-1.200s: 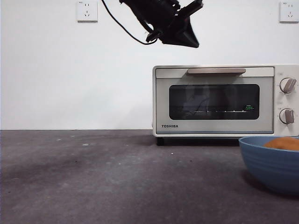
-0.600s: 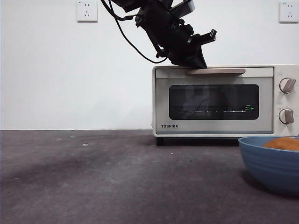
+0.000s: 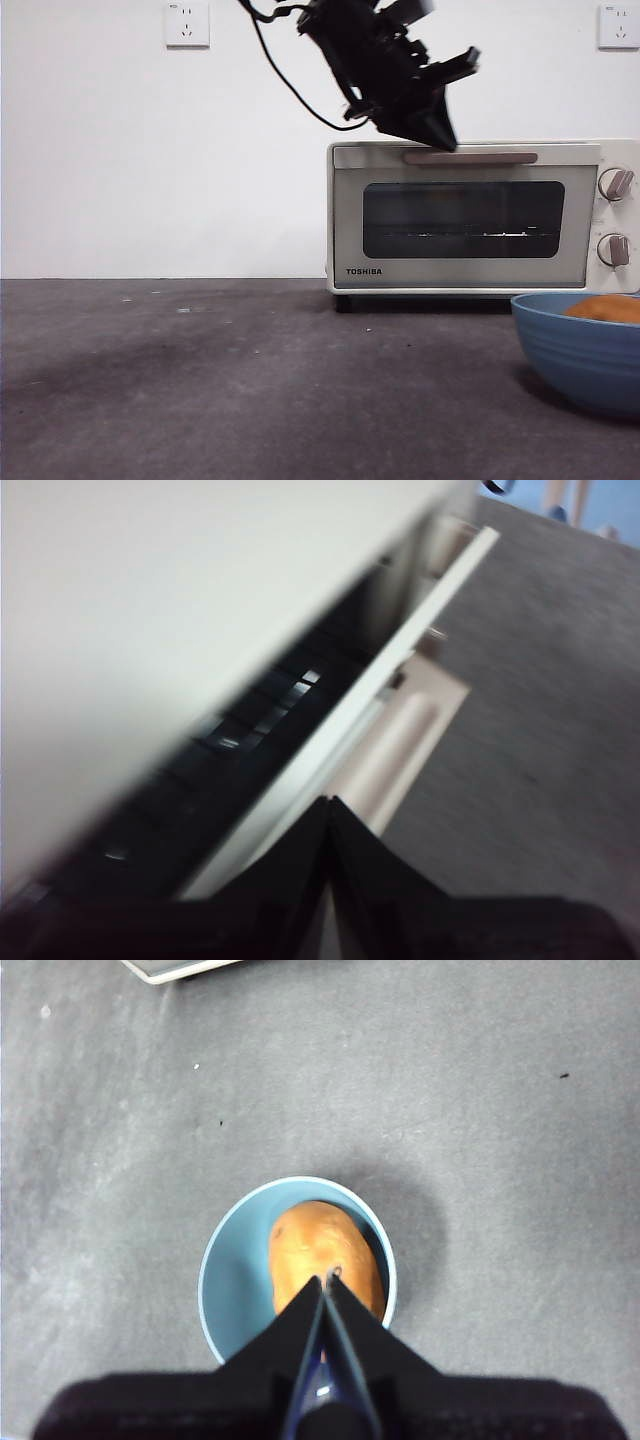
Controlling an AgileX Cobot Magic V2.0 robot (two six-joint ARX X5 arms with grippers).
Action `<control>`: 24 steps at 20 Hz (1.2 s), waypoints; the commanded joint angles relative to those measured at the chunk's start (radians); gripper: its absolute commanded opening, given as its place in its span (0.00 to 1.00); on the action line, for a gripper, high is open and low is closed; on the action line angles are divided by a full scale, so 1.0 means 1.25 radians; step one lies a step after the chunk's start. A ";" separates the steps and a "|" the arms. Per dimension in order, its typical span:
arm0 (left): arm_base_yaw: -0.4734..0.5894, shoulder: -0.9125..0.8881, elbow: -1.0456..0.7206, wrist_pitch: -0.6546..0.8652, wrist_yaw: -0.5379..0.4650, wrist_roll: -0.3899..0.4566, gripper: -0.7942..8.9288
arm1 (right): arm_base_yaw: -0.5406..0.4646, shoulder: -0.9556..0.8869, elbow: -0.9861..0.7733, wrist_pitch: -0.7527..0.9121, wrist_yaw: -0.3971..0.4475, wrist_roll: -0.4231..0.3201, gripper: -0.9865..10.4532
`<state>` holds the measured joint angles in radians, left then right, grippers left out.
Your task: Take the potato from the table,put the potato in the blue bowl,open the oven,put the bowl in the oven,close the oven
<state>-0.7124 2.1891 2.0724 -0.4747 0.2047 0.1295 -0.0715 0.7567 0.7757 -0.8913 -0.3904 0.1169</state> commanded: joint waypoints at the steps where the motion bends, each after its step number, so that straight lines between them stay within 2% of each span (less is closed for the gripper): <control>1: -0.016 0.038 -0.027 -0.082 -0.018 -0.002 0.07 | -0.001 -0.030 0.002 0.002 -0.002 0.036 0.08; 9: -0.023 0.038 -0.034 -0.166 -0.063 -0.024 0.07 | -0.001 -0.116 0.005 -0.048 -0.002 0.053 0.08; 14: -0.075 0.005 -0.160 -0.061 -0.107 -0.079 0.07 | -0.001 -0.117 0.005 -0.065 -0.002 0.053 0.08; 17: -0.096 -0.029 -0.244 0.005 -0.173 -0.100 0.07 | -0.001 -0.117 0.005 -0.065 -0.002 0.050 0.08; 18: -0.096 -0.040 -0.264 0.023 -0.173 -0.106 0.07 | -0.001 -0.117 0.005 -0.065 -0.002 0.050 0.08; 24: -0.083 -0.048 -0.288 -0.011 -0.173 -0.117 0.07 | -0.001 -0.117 0.005 -0.067 -0.002 0.044 0.08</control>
<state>-0.8047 2.1277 1.7264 -0.4938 -0.0158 -0.0090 -0.0715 0.6121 0.7780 -0.9771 -0.3904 0.1757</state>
